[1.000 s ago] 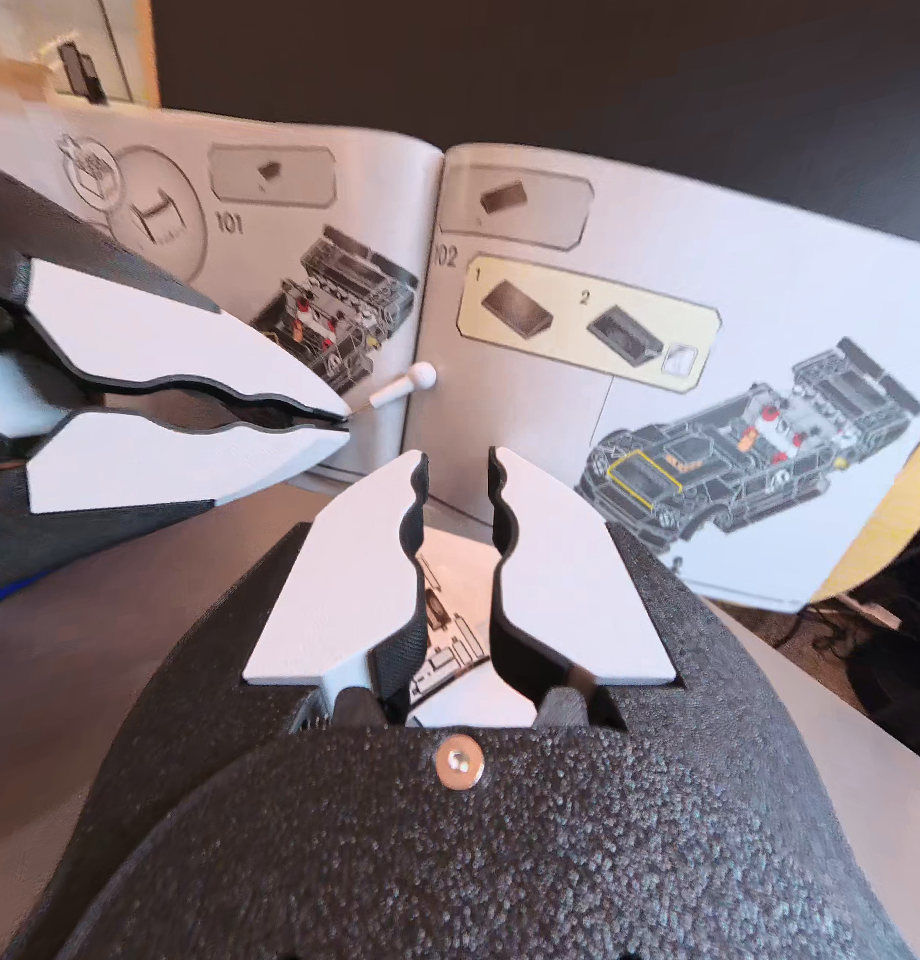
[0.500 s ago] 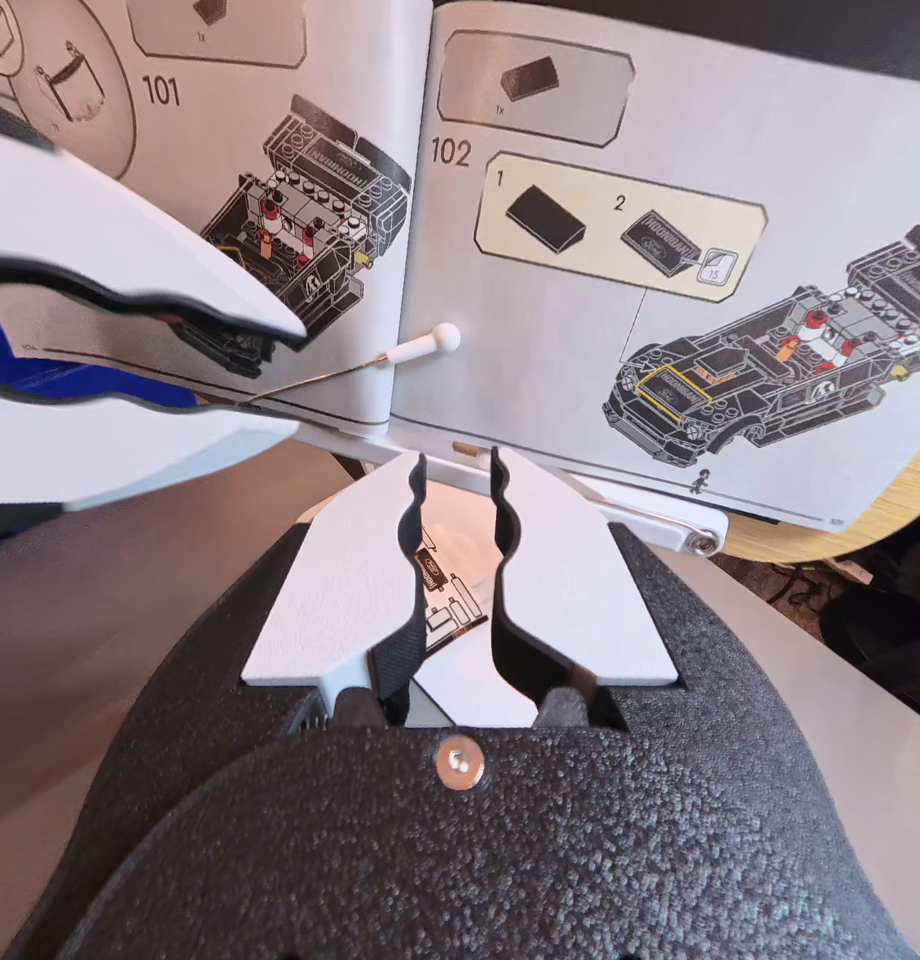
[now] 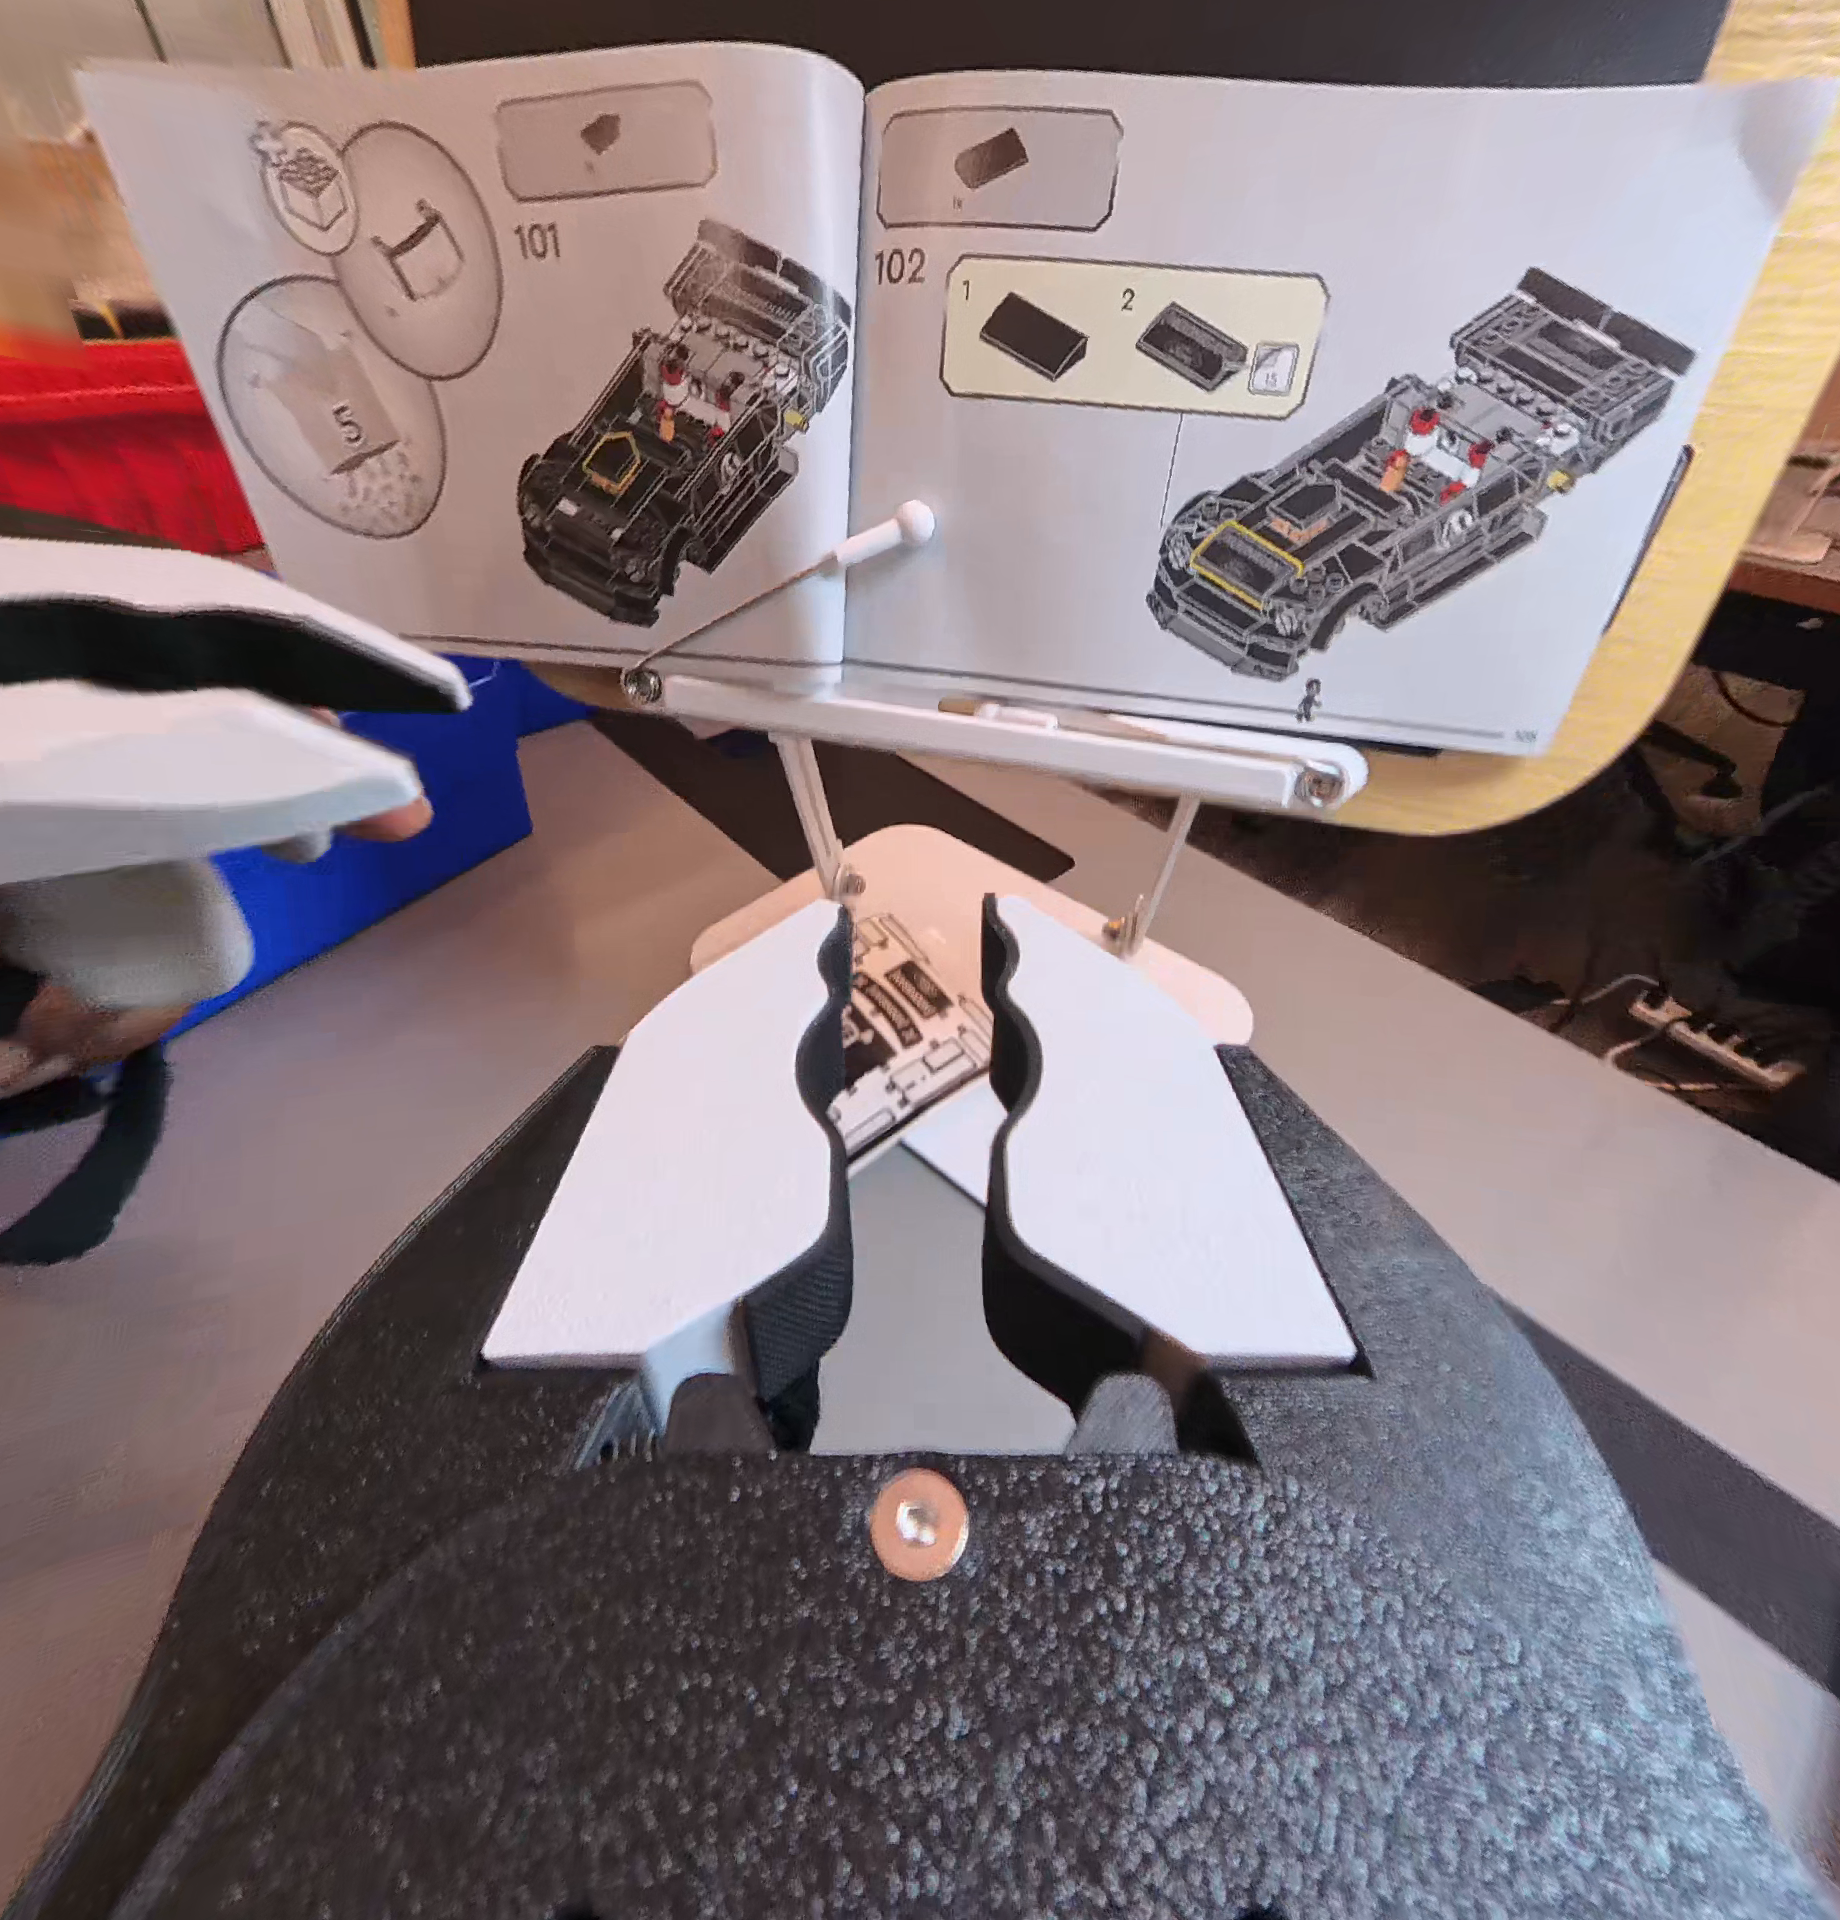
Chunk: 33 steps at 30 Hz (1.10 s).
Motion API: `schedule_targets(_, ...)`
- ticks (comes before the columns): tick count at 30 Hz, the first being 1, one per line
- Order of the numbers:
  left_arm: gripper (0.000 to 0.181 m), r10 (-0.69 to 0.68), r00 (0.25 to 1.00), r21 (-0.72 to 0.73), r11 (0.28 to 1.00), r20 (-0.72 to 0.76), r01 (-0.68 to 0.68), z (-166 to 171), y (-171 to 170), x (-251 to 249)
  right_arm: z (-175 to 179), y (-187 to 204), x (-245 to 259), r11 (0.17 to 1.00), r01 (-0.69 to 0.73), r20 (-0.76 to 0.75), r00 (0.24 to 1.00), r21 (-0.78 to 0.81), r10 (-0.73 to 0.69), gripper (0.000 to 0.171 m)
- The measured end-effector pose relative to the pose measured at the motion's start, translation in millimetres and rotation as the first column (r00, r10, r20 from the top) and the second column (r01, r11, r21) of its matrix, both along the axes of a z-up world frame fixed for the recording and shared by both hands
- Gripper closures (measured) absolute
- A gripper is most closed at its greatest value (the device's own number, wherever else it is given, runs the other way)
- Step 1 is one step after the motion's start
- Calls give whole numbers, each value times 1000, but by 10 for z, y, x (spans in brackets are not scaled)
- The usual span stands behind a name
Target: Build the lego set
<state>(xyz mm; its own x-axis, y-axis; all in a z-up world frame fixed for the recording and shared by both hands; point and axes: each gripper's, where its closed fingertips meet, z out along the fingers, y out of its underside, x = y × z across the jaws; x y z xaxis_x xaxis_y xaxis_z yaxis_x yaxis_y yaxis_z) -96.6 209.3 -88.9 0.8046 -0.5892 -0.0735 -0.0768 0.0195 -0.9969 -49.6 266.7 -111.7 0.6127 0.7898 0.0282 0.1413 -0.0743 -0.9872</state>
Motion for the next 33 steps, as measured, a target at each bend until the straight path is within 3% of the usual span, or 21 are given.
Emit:
schedule_targets(6, 166, 27, 997, -20, 999, 69, -26, -72, -6, -138, -54, -240, 347, 999, 49, -71, 996, 4, -48, 147)
schedule_targets(10, 165, 133, 984, -15, 991, 118, -132, -83, -4, -392, -170, -79, 587, 988, 152, -52, 987, 0, -152, 143)
schedule_targets(17, 154, 249, 963, -77, 967, 102, -242, -508, 27, -615, -484, 148, 863, 965, 257, -63, 964, -50, -260, 138)
schedule_targets(25, 142, 293, 955, -78, 954, 49, -289, -640, 119, -671, -699, 178, 808, 961, 277, 11, 961, -24, -276, 134)
schedule_targets(30, 133, 370, 917, -123, 927, 147, -354, -601, 221, -945, -734, 166, 717, 968, 251, 30, 968, -19, -251, 134)
schedule_targets(33, 136, 408, 889, -105, 913, 209, -394, -412, 347, -1149, -741, 189, 687, 968, 247, 15, 969, -34, -247, 134)
